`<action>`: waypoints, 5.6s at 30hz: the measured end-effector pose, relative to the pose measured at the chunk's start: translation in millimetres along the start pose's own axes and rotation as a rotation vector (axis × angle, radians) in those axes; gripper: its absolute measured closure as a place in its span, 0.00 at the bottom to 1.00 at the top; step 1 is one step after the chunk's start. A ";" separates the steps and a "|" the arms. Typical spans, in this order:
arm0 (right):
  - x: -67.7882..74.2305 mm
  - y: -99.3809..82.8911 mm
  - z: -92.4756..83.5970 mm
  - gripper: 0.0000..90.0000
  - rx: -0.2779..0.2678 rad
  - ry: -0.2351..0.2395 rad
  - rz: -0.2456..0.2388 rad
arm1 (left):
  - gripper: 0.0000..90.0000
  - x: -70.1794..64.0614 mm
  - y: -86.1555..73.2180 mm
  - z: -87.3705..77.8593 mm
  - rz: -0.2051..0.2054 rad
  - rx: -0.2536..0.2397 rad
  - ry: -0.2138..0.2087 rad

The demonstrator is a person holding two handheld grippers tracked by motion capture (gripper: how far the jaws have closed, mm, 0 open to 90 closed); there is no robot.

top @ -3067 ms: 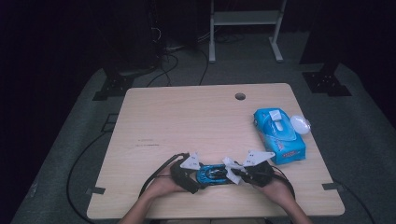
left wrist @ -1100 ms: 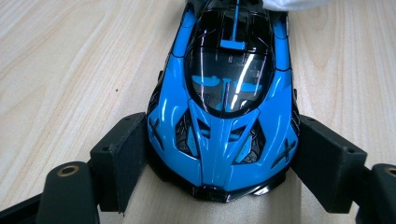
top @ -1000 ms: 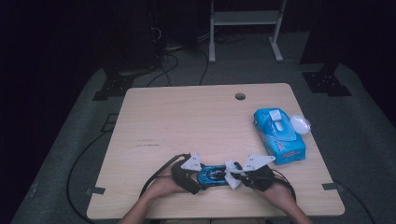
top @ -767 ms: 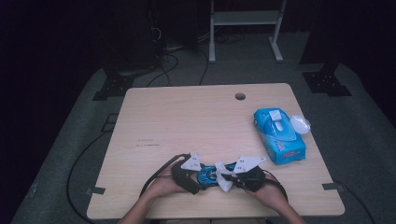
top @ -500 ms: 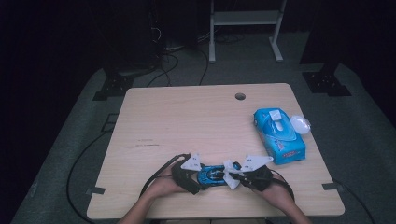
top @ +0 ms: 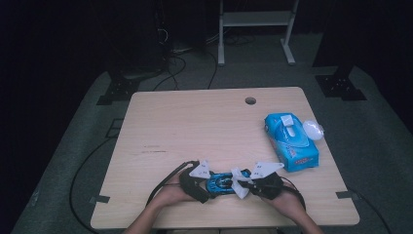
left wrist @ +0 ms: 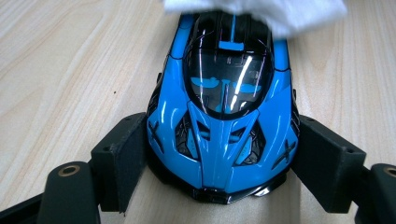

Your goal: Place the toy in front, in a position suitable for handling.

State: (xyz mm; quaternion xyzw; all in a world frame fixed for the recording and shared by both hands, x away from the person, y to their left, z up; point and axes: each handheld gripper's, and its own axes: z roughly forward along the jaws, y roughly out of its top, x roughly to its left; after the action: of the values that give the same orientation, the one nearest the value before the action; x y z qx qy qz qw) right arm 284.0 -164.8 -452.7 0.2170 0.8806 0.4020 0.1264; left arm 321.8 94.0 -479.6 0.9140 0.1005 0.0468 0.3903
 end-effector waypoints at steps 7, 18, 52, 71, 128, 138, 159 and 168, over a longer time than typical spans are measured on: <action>13.5 14.7 15.2 0.93 -0.027 0.038 -0.037 | 0.26 -0.1 0.1 0.6 0.001 -0.005 -0.001; 8.0 6.3 6.6 0.93 -0.013 0.032 -0.019 | 0.27 0.0 0.6 1.1 0.005 -0.005 -0.003; -1.3 4.9 -3.3 0.94 -0.006 0.009 0.015 | 0.25 0.0 -4.9 -4.1 0.000 -0.007 0.003; 13.6 32.7 30.3 0.93 0.040 0.121 -0.046 | 0.25 0.6 -4.3 -2.9 0.006 -0.011 -0.001; 21.9 76.1 76.7 0.93 0.181 0.227 -0.175 | 0.26 1.8 -5.1 -3.8 0.006 -0.015 -0.015; 1.5 68.7 60.8 0.93 0.173 0.172 -0.114 | 0.26 1.8 -4.6 -3.0 0.006 -0.017 -0.018; -7.3 63.1 62.8 0.93 0.123 0.173 -0.083 | 0.26 2.7 -5.8 -4.0 0.015 -0.018 -0.019; -5.7 63.8 67.7 0.93 0.116 0.187 -0.100 | 0.26 2.3 -4.9 -2.9 0.013 -0.020 -0.021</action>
State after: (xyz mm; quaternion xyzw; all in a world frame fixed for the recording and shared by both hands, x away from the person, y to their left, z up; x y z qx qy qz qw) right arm 333.7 -86.2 -447.5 0.1412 0.9200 0.3620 0.0512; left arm 322.9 99.9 -481.1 0.9110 0.0902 0.0409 0.4003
